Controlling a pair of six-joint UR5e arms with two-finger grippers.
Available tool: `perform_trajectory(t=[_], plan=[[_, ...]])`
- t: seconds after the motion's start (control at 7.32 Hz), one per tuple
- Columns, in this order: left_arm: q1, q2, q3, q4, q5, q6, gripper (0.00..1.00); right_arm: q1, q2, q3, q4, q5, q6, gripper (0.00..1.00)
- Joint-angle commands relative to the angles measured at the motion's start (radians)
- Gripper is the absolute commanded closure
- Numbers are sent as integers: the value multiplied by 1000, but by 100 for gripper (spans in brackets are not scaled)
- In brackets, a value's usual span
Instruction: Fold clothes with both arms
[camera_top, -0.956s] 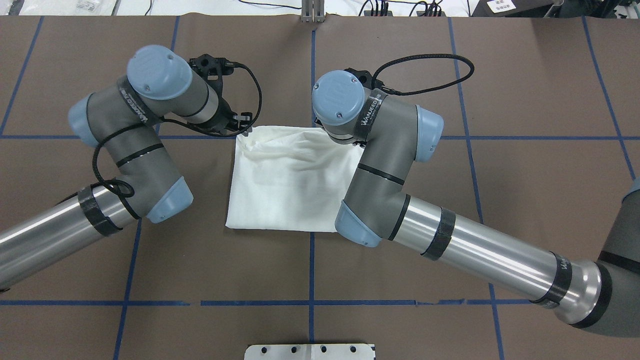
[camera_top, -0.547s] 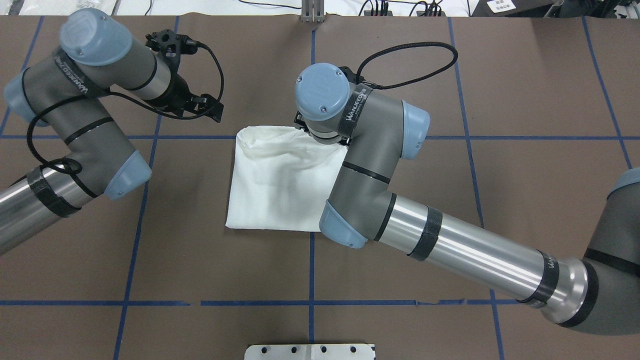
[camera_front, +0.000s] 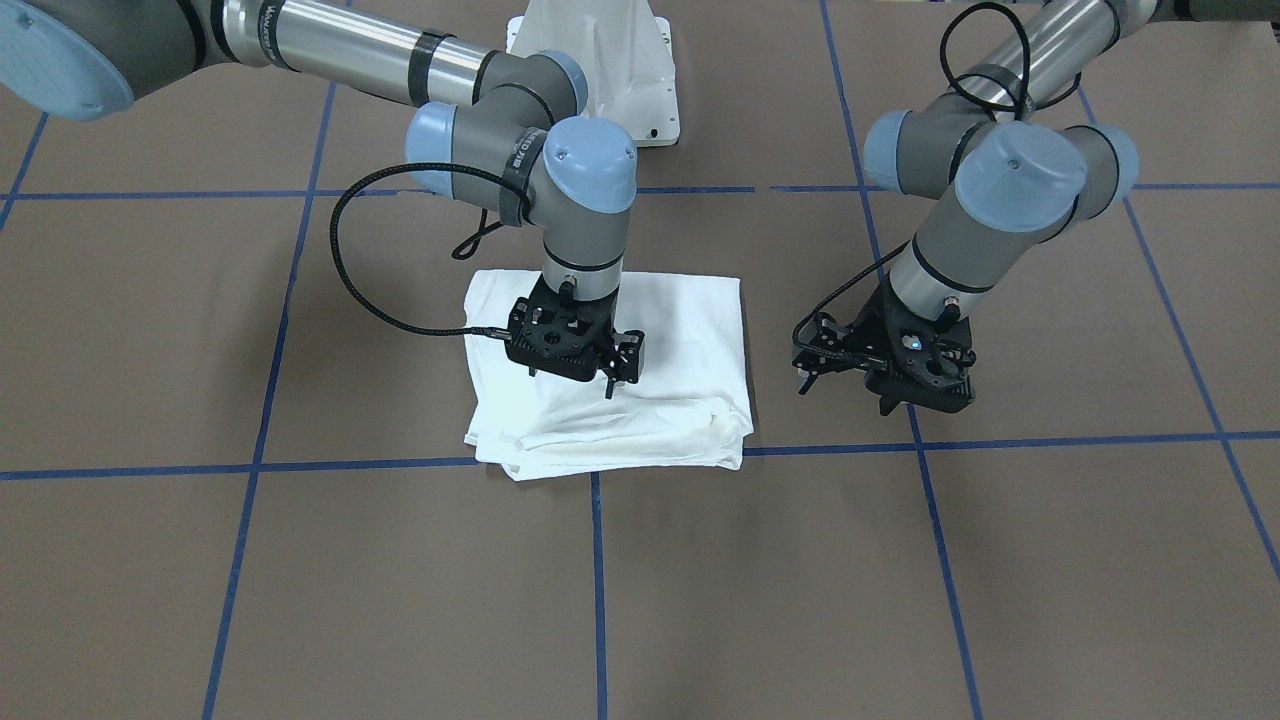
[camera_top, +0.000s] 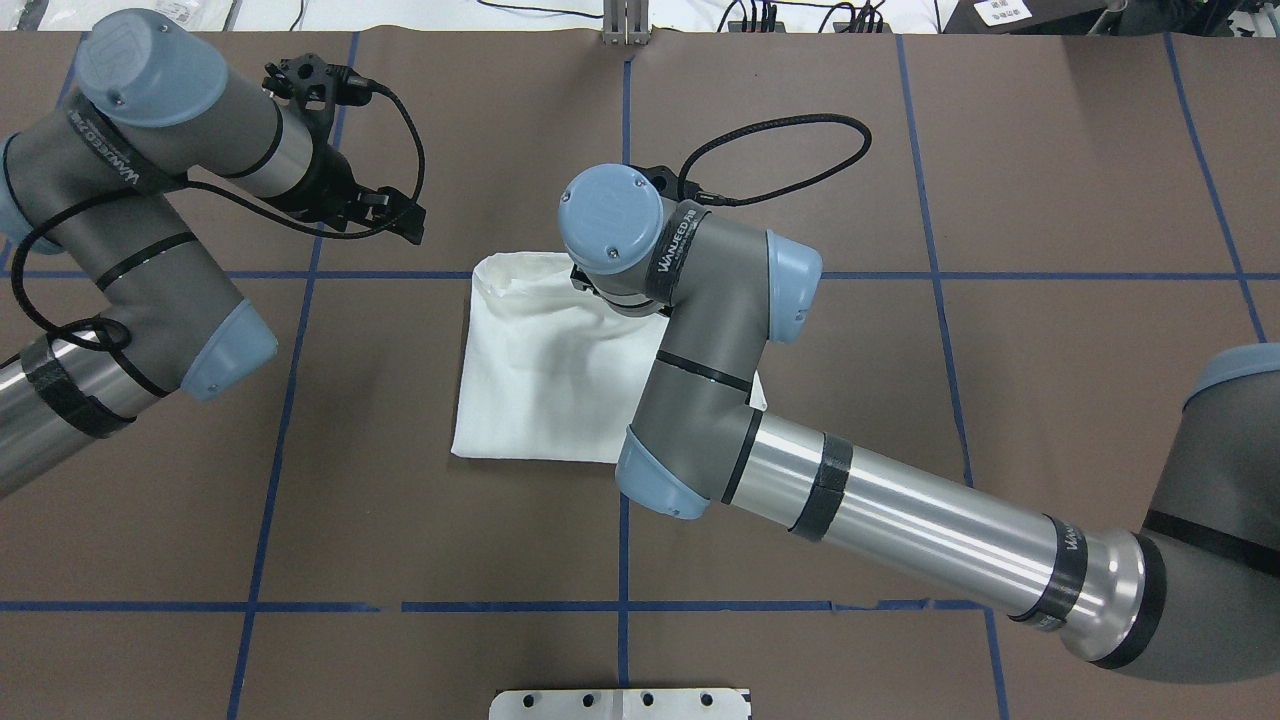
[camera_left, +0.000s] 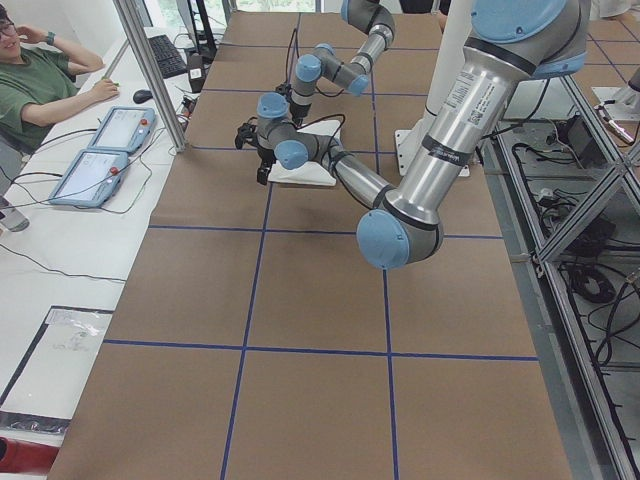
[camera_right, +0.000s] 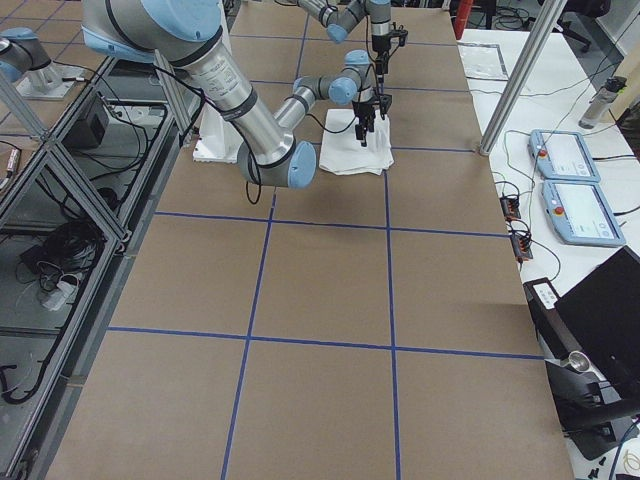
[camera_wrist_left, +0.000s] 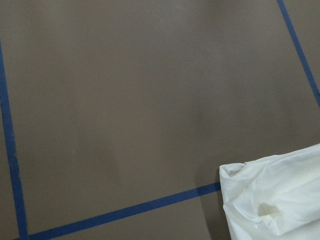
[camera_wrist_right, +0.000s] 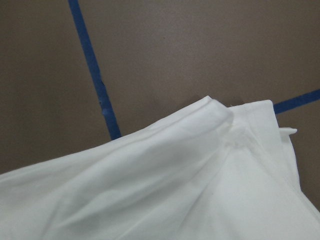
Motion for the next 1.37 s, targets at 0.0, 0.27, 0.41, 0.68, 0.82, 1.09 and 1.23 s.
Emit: perform_trajectory(t=[0.0,0.27,0.41,0.68,0.82,1.09,1.23], plan=[[1,9,-16,1,-1,-12,0,-5,25,-71,-1,-17,-60,0],[0,10,-22,1,-1,-12,0,7,36,-124,-3,-68,-122,0],[0,10,-30,1,-1,-13,0,27,36,-162,-3,-90,-149,0],[1,26,-44,2,-2,-13,0,79,34,-189,-12,-92,-255,0],[1,26,-45,2,-2,-15,0,122,36,-190,-12,-72,-322,0],[17,12,-29,2,2,-68,0,226,36,-161,-10,114,-430,0],[71,-2,-13,2,16,-157,0,266,27,-128,-10,182,-465,0]])
